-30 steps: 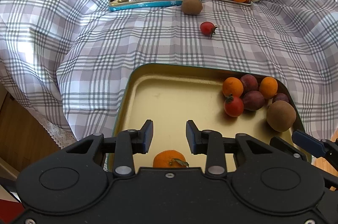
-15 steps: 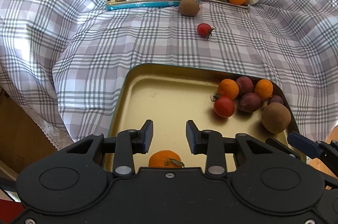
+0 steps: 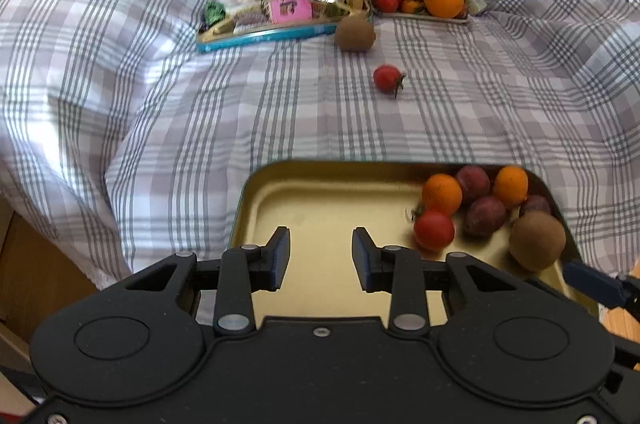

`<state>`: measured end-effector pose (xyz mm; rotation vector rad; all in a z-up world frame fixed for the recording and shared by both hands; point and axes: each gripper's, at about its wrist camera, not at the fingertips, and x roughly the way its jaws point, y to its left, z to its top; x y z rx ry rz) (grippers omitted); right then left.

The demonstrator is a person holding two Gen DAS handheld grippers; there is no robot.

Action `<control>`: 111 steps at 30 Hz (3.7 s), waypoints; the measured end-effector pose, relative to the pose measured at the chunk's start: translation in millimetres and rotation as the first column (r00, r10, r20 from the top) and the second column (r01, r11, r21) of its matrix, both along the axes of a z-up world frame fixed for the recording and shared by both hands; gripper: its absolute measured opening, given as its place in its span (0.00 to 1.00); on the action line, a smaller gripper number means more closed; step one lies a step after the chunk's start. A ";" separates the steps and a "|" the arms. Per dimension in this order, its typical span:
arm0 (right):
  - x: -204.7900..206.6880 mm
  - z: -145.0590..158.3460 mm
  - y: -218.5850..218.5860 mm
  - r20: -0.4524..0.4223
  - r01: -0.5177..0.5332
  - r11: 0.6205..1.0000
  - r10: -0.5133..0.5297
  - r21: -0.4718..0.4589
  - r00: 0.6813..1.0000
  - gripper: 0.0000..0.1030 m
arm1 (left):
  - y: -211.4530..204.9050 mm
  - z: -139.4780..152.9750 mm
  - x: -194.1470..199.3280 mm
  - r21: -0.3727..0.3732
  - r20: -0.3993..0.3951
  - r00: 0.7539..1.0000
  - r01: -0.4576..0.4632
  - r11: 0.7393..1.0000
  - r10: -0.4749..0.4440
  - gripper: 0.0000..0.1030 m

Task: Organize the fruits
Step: 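Withdraw both open tools from the tray toward the loose cherry tomato and kiwi, then grasp the remaining cherry tomato with the left tool while the right tool approaches the kiwi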

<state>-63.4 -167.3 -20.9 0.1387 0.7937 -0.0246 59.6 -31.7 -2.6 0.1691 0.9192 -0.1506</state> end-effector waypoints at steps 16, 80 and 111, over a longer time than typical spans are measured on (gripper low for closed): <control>36.6 0.4 -22.7 0.055 0.084 0.996 -0.082 -0.031 0.995 0.48 | -22.8 -4.6 53.6 0.003 0.018 0.999 0.035 0.999 -0.035 0.42; 214.8 -42.0 -100.7 -0.084 0.207 0.978 -0.206 0.007 0.975 0.49 | -86.8 -74.5 214.2 -0.062 -0.075 0.997 0.015 0.998 -0.020 0.45; 279.7 -33.8 -23.9 -0.090 0.061 0.998 -0.061 -0.004 0.994 0.51 | 41.9 -84.1 220.9 -0.163 -0.102 0.986 -0.149 0.975 0.133 0.41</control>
